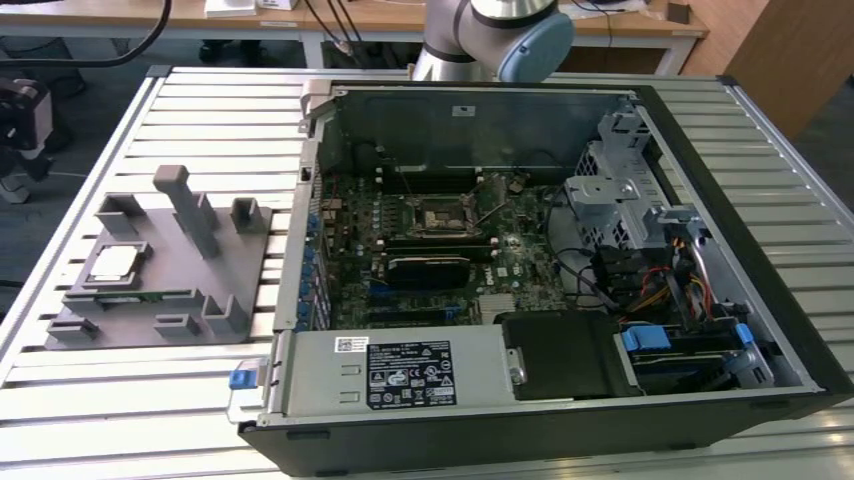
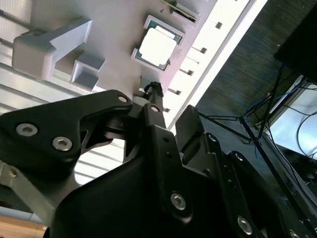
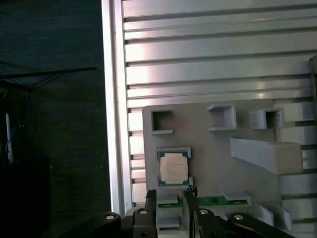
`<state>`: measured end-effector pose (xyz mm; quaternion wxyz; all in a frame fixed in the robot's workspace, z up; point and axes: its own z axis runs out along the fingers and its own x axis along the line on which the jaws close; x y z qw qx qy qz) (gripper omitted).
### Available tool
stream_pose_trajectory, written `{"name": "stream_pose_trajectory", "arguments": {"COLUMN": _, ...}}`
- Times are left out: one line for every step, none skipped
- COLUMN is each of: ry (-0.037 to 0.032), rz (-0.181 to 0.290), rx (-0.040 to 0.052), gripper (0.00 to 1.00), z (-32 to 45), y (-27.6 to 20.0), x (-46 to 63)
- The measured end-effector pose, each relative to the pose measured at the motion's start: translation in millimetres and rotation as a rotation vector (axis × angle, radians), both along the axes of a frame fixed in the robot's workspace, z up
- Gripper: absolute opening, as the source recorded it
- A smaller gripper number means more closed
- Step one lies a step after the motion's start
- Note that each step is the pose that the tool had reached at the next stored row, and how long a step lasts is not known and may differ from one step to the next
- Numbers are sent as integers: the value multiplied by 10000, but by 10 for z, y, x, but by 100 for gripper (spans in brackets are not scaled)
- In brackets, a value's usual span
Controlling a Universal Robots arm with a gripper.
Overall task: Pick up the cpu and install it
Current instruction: 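Pick up the cpu and move it towards the insertion slot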
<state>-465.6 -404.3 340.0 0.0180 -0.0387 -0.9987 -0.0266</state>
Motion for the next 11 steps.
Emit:
{"name": "stream_pose_trajectory", "arguments": {"ry": 13, "rz": 0, "rx": -1, "gripper": 35, "z": -14, "y": -1, "x": 0}}
{"name": "stream_pose_trajectory", "arguments": {"ry": 25, "rz": -1, "rx": -2, "gripper": 41, "z": -33, "y": -2, "x": 0}}
{"name": "stream_pose_trajectory", "arguments": {"ry": 27, "rz": -1, "rx": -2, "gripper": 47, "z": -50, "y": -2, "x": 0}}
{"name": "stream_pose_trajectory", "arguments": {"ry": 29, "rz": -1, "rx": -3, "gripper": 47, "z": -68, "y": -2, "x": 0}}
{"name": "stream_pose_trajectory", "arguments": {"ry": 29, "rz": 0, "rx": -3, "gripper": 53, "z": -86, "y": -3, "x": 0}}
{"name": "stream_pose_trajectory", "arguments": {"ry": 28, "rz": 11, "rx": -3, "gripper": 58, "z": -100, "y": -3, "x": 1}}
{"name": "stream_pose_trajectory", "arguments": {"ry": 28, "rz": 74, "rx": -3, "gripper": 58, "z": -110, "y": -3, "x": 1}}
{"name": "stream_pose_trajectory", "arguments": {"ry": 28, "rz": 201, "rx": -4, "gripper": 58, "z": -120, "y": -3, "x": 1}}
{"name": "stream_pose_trajectory", "arguments": {"ry": 28, "rz": 353, "rx": -4, "gripper": 65, "z": -135, "y": -3, "x": 1}}
{"name": "stream_pose_trajectory", "arguments": {"ry": 29, "rz": 466, "rx": -4, "gripper": 65, "z": -152, "y": -5, "x": 0}}
{"name": "stream_pose_trajectory", "arguments": {"ry": 29, "rz": 544, "rx": -4, "gripper": 65, "z": -170, "y": -7, "x": 0}}
